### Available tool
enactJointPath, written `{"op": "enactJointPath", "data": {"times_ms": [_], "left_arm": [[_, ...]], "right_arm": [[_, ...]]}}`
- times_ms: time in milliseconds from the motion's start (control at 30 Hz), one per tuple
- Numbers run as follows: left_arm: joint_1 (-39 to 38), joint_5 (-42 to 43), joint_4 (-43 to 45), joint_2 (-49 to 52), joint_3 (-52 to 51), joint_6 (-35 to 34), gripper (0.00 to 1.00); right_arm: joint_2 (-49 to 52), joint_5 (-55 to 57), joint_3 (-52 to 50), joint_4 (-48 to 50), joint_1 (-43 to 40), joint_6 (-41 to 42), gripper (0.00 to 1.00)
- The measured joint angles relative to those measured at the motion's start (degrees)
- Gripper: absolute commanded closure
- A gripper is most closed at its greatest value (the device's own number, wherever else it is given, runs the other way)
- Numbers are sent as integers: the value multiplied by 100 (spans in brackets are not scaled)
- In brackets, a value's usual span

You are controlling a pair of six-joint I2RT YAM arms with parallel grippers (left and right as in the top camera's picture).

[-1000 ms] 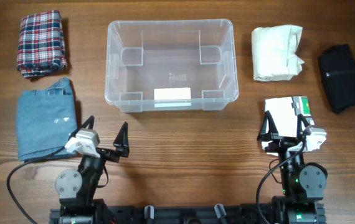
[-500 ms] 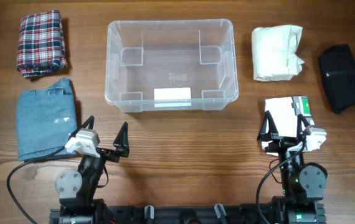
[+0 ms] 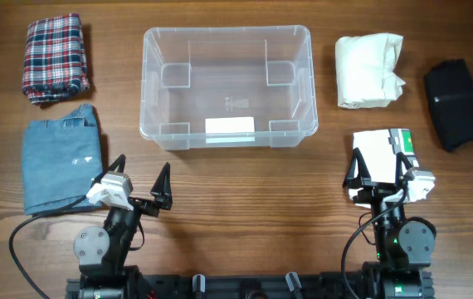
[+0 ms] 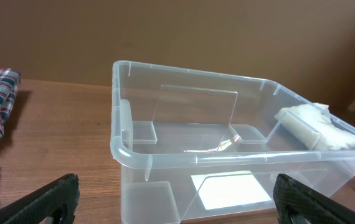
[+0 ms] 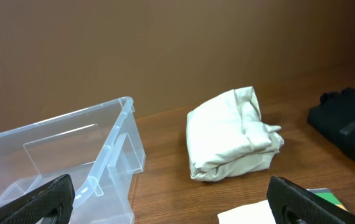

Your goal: Pack container

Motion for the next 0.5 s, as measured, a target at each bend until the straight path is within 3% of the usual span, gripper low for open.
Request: {"op": "enactJointPath", "data": {"times_ms": [233, 500], "left_arm": [[0, 0, 0, 0, 0, 0, 0], [0, 0, 0, 0, 0, 0, 0]], "right_arm": [[0, 0, 0, 2, 0, 227, 0], [0, -48, 0, 68, 0, 2413, 0]]}}
